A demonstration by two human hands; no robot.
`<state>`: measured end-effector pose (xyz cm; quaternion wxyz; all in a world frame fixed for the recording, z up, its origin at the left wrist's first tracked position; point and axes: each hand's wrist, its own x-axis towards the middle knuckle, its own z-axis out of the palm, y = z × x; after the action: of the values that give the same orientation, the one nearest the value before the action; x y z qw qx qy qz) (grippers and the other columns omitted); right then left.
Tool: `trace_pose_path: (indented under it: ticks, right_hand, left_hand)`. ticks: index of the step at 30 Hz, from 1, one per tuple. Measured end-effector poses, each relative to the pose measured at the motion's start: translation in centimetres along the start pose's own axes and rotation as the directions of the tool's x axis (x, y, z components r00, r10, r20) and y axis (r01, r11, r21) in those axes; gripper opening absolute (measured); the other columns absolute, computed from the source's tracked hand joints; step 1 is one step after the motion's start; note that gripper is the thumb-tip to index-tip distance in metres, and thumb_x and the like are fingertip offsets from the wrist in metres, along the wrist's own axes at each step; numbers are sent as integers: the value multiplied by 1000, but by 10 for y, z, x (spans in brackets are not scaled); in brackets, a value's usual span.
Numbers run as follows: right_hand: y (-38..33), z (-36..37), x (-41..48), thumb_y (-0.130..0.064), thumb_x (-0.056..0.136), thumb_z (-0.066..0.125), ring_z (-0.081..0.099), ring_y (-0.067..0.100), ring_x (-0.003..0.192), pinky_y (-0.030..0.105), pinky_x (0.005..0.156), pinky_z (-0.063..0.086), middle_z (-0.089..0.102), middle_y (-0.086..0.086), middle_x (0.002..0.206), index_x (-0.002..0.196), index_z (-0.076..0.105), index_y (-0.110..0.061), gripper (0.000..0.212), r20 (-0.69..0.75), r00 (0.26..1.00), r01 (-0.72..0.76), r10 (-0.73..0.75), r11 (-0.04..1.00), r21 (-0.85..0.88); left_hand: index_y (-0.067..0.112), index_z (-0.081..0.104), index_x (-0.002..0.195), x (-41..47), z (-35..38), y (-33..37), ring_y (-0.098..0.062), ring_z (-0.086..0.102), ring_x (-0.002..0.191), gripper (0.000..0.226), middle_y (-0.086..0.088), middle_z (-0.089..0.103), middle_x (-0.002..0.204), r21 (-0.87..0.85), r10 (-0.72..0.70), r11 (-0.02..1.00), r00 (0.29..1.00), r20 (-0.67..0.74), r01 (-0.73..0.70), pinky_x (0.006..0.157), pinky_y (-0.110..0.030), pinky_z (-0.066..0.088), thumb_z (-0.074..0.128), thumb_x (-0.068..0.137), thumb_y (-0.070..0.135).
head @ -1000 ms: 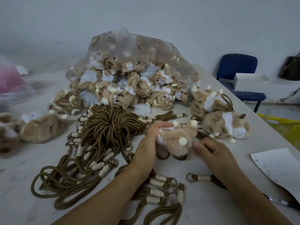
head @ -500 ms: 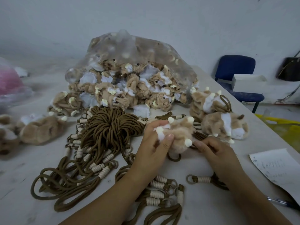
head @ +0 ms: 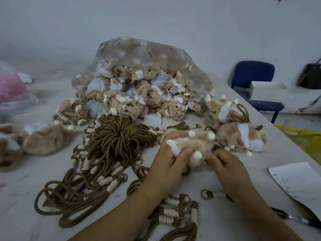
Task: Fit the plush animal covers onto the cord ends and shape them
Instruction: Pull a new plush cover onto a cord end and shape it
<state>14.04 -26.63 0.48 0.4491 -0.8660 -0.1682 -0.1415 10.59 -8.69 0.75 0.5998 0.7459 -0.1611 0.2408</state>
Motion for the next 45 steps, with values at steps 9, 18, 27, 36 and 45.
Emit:
trace_pose_path:
  ticks: [9, 18, 27, 36, 45]
  right_hand:
    - [6, -4, 0, -51, 77, 53, 54, 8, 63, 11, 57, 38, 60, 1, 63, 65, 63, -11, 43, -2, 1000, 28, -28, 999, 31]
    - [10, -17, 4, -58, 83, 56, 51, 8, 64, 15, 61, 35, 52, -2, 59, 59, 58, -20, 45, -10, 989, 143, -144, 987, -72]
    - [4, -5, -1, -53, 75, 56, 50, 10, 63, 11, 55, 37, 59, 3, 62, 62, 58, -11, 44, -36, 999, -13, 14, 1000, 23]
    - [8, -10, 0, -71, 63, 47, 50, 16, 60, 13, 52, 36, 60, 15, 68, 65, 60, -9, 63, -44, 989, -136, 140, 988, 71]
    - [23, -12, 3, -55, 92, 44, 53, 11, 61, 32, 72, 39, 58, 4, 61, 65, 56, -9, 54, -40, 981, -195, 191, 940, -281]
  left_hand:
    - [33, 57, 117, -2, -3, -1, -6, 42, 129, 27, 9, 45, 133, 6, 18, 1000, 1000, -24, -18, 103, -15, 36, 39, 97, 38]
    - [18, 58, 122, -4, -4, 0, -11, 52, 121, 39, 11, 54, 125, -16, -19, 1000, 1000, 12, 19, 98, -24, 45, 40, 97, 42]
    - [26, 41, 137, -5, 0, -5, -5, 40, 132, 38, 6, 42, 139, 15, -31, 999, 995, 92, 30, 103, -14, 35, 45, 100, 32]
    - [30, 54, 119, -2, -5, -9, 4, 46, 121, 40, 19, 50, 124, 125, -45, 991, 999, -17, 46, 100, -12, 37, 42, 87, 9]
    - [9, 55, 116, 3, -19, -8, -9, 45, 110, 24, -7, 44, 123, 278, 20, 957, 940, -342, 81, 92, -10, 38, 43, 97, 17]
